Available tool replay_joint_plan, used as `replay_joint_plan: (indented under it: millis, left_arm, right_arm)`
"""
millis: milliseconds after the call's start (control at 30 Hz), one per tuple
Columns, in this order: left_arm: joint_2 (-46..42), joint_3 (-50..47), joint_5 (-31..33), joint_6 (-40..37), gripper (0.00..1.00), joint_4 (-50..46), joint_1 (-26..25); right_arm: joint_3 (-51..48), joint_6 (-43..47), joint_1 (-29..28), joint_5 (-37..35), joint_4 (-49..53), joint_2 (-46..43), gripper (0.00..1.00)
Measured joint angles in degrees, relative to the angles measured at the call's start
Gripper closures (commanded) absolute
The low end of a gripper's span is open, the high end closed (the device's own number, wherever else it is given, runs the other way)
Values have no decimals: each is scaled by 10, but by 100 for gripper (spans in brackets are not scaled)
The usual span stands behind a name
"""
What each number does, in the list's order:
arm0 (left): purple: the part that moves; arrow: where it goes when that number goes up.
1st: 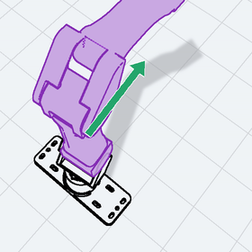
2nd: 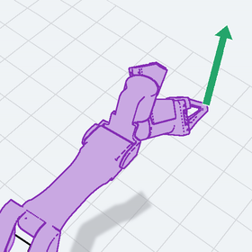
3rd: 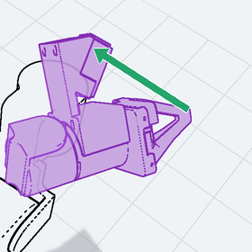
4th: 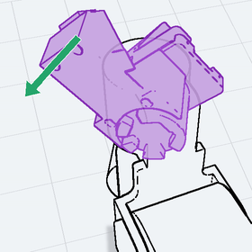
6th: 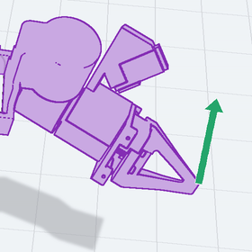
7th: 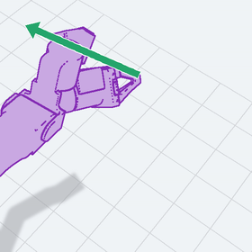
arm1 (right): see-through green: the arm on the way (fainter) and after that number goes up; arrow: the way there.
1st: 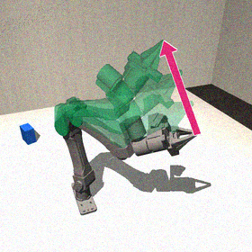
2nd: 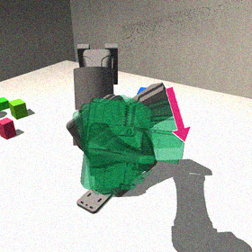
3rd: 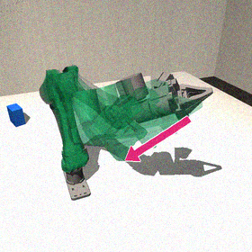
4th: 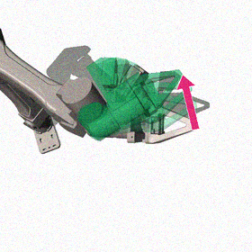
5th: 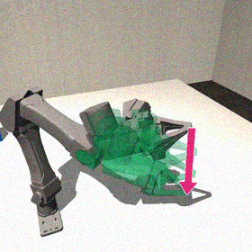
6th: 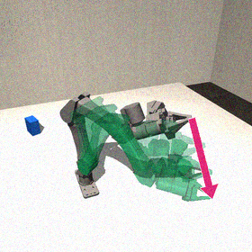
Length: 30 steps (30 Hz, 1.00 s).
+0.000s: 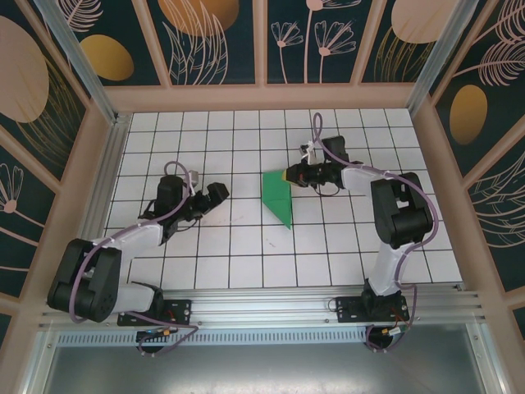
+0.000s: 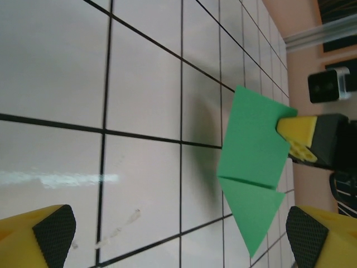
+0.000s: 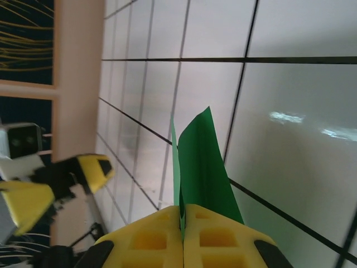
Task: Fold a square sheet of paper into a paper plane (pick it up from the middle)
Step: Pick up the paper from the center of the table, then place the paper at the center of the table.
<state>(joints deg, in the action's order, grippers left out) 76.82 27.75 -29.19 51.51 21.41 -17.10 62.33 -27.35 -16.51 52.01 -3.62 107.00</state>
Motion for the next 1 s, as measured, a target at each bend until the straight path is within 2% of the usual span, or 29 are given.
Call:
replay_joint_plan:
  millis: [233, 333, 500, 600, 800, 1000]
  left_arm:
    - [34, -41, -13, 91, 2, 190, -71]
    - [40, -39, -12, 105, 6, 245, -90]
    - [57, -30, -14, 126, 24, 321, -104]
    - [74, -18, -15, 133, 39, 353, -107]
    - [98, -12, -19, 155, 64, 415, -111]
    - [101, -12, -14, 162, 83, 436, -110]
  right_arm:
    - [-6, -160, -1, 65, -150, 1, 92]
    - [-6, -217, -2, 80, -198, 1, 92]
    - [-7, -304, -12, 97, -268, 1, 92]
    - [-7, -343, -22, 102, -297, 1, 92]
    - [-7, -383, -39, 111, -326, 1, 92]
    - [-7, -399, -40, 111, -338, 1, 91]
